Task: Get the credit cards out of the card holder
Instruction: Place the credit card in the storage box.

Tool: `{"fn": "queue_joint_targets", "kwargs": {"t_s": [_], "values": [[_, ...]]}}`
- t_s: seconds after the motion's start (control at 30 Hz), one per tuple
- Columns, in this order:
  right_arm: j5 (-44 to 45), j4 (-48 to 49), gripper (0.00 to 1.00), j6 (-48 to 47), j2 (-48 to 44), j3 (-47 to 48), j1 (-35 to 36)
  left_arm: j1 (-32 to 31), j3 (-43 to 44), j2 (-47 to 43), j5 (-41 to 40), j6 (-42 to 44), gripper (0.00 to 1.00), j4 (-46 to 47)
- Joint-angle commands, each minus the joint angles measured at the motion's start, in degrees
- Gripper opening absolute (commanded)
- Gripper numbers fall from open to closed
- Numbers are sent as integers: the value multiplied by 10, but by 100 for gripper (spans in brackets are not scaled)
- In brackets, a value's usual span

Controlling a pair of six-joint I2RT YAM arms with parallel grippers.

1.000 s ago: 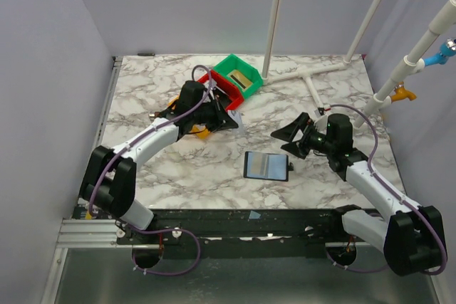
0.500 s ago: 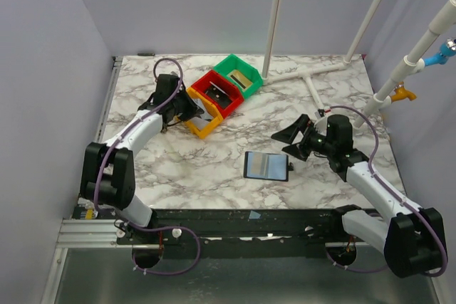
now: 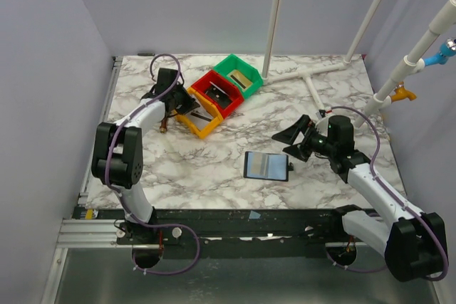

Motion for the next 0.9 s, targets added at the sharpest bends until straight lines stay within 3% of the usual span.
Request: {"fn": "queue_joint_targets", "kwargs": {"t_s": [0.0, 0.3, 0.5, 0.87], "values": [[8, -14, 100, -7, -10, 16, -3, 5, 17, 27, -22, -27, 0, 12], [7, -19, 100, -6, -17, 20, -3, 5, 28, 51, -30, -40, 1, 18], [7, -26, 100, -7, -19, 24, -3, 5, 30, 49, -34, -40, 30, 12], [8, -30, 100, -12, -19, 24, -3, 5, 29, 8, -31, -20, 64, 3]]}}
